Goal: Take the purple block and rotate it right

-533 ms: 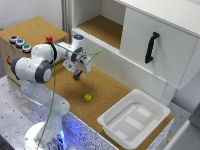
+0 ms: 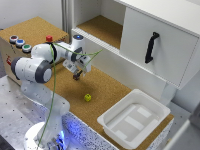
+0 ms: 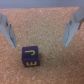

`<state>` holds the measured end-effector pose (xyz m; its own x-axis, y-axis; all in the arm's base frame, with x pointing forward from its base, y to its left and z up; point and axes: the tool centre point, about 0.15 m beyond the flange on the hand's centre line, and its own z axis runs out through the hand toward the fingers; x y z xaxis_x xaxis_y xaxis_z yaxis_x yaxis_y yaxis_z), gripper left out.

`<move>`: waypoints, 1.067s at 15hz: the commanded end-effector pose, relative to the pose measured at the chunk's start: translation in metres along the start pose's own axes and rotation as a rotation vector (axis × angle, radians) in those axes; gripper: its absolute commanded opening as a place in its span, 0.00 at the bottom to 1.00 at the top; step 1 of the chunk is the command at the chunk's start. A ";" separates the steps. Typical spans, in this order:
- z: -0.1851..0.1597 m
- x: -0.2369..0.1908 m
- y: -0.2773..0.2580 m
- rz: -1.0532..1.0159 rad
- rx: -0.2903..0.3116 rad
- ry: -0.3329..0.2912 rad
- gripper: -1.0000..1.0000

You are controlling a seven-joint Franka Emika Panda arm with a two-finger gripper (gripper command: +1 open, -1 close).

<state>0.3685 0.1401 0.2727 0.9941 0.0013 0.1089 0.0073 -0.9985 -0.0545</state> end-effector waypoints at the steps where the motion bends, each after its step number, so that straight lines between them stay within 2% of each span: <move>1: 0.047 0.008 -0.029 -0.015 -0.011 0.011 1.00; 6: 0.076 0.021 -0.019 0.006 -0.062 0.025 1.00; 8: 0.084 0.026 -0.015 0.006 -0.065 0.024 1.00; 9: 0.086 0.027 -0.014 0.007 -0.067 0.026 0.00; 12: 0.079 0.026 -0.013 -0.012 -0.066 0.043 0.00; 16: 0.072 0.016 -0.012 -0.021 -0.102 0.029 0.00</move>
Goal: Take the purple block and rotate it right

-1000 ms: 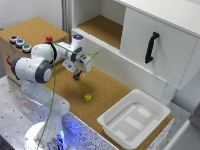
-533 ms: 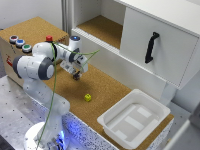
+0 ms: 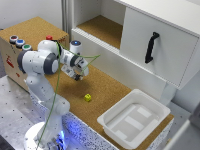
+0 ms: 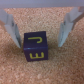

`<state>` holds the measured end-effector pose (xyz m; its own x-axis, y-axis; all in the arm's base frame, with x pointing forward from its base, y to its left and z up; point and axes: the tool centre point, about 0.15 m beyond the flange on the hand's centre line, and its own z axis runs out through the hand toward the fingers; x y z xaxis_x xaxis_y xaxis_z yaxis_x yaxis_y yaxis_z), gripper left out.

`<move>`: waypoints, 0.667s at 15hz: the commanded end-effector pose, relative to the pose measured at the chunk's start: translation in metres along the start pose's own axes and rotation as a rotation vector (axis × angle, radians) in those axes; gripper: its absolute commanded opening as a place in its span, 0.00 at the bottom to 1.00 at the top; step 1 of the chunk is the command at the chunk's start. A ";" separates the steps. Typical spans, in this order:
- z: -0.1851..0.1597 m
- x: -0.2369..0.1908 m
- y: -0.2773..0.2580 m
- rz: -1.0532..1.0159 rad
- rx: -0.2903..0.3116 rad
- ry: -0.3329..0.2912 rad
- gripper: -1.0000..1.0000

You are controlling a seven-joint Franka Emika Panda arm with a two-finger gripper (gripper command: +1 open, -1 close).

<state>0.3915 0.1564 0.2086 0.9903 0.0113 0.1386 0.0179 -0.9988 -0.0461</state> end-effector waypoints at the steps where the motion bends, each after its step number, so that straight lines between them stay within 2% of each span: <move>1: 0.003 -0.004 0.000 -0.004 -0.101 -0.008 0.00; 7: -0.001 -0.005 -0.003 0.050 -0.098 -0.016 0.00; 10: -0.016 0.008 -0.006 0.058 -0.103 0.011 0.00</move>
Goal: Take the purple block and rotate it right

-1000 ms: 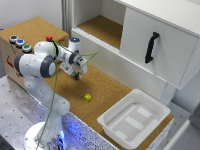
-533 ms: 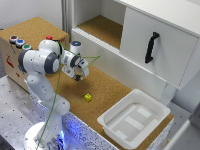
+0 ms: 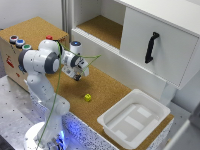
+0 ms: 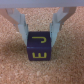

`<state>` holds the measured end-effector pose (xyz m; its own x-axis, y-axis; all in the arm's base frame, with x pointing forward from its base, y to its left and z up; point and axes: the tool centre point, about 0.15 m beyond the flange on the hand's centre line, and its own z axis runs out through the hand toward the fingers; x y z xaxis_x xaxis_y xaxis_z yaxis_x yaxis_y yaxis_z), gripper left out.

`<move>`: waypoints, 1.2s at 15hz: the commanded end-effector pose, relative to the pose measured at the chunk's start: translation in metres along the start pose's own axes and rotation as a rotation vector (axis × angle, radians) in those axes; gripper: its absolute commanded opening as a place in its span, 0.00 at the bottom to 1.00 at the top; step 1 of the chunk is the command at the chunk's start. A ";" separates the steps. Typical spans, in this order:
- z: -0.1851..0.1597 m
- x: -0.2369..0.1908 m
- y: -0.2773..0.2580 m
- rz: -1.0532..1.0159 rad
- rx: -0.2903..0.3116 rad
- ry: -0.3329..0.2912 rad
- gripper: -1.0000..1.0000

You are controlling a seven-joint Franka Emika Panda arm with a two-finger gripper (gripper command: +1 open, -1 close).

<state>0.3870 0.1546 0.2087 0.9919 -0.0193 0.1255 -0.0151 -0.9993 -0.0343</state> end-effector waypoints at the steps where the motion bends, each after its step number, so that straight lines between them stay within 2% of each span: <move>1: -0.024 0.017 -0.008 0.035 -0.094 0.029 0.00; 4: -0.047 0.031 -0.008 0.067 -0.076 0.028 0.00; 5: -0.047 0.035 -0.007 0.080 -0.120 0.003 0.00; 8: -0.046 0.041 -0.008 0.097 -0.084 -0.003 0.00; 10: -0.041 0.043 -0.012 0.134 -0.102 -0.018 0.00; 11: -0.039 0.046 -0.013 0.200 -0.090 -0.028 0.00; 13: -0.035 0.055 -0.021 0.309 -0.159 -0.042 0.00; 14: -0.033 0.061 -0.023 0.405 -0.162 -0.052 0.00; 17: -0.028 0.080 -0.025 0.650 -0.123 -0.087 0.00; 18: -0.027 0.084 -0.026 0.700 -0.129 -0.104 0.00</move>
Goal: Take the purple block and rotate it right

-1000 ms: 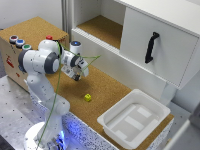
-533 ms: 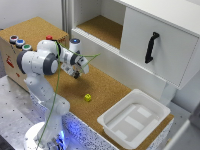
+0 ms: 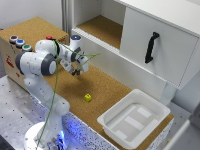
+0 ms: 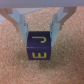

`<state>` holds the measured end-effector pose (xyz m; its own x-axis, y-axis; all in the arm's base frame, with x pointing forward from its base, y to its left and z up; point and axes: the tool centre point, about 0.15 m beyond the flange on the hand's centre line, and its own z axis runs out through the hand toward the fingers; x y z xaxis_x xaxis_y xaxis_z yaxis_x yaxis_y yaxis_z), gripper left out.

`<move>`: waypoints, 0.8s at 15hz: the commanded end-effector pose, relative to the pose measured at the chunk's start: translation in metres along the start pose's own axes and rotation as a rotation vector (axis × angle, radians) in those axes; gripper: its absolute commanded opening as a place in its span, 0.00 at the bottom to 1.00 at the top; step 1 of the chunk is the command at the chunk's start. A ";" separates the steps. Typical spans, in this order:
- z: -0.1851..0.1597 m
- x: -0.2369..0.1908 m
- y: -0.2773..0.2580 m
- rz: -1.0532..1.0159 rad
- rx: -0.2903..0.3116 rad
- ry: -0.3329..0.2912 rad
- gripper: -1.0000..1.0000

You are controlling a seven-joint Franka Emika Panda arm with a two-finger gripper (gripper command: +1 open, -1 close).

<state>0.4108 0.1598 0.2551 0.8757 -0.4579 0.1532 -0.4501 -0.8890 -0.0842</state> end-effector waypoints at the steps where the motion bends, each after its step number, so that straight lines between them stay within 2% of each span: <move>1: 0.021 0.038 -0.043 0.290 -0.152 -0.142 0.00; 2: 0.020 0.039 -0.043 0.344 -0.146 -0.163 0.00; 4: 0.017 0.040 -0.044 0.423 -0.178 -0.174 0.00; 6: 0.017 0.041 -0.034 0.567 -0.183 -0.170 0.00; 8: 0.017 0.039 -0.031 0.680 -0.197 -0.142 0.00; 12: 0.016 0.033 -0.028 0.914 -0.226 -0.023 0.00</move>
<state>0.4421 0.1644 0.2485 0.3878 -0.9217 0.0066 -0.9203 -0.3876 -0.0522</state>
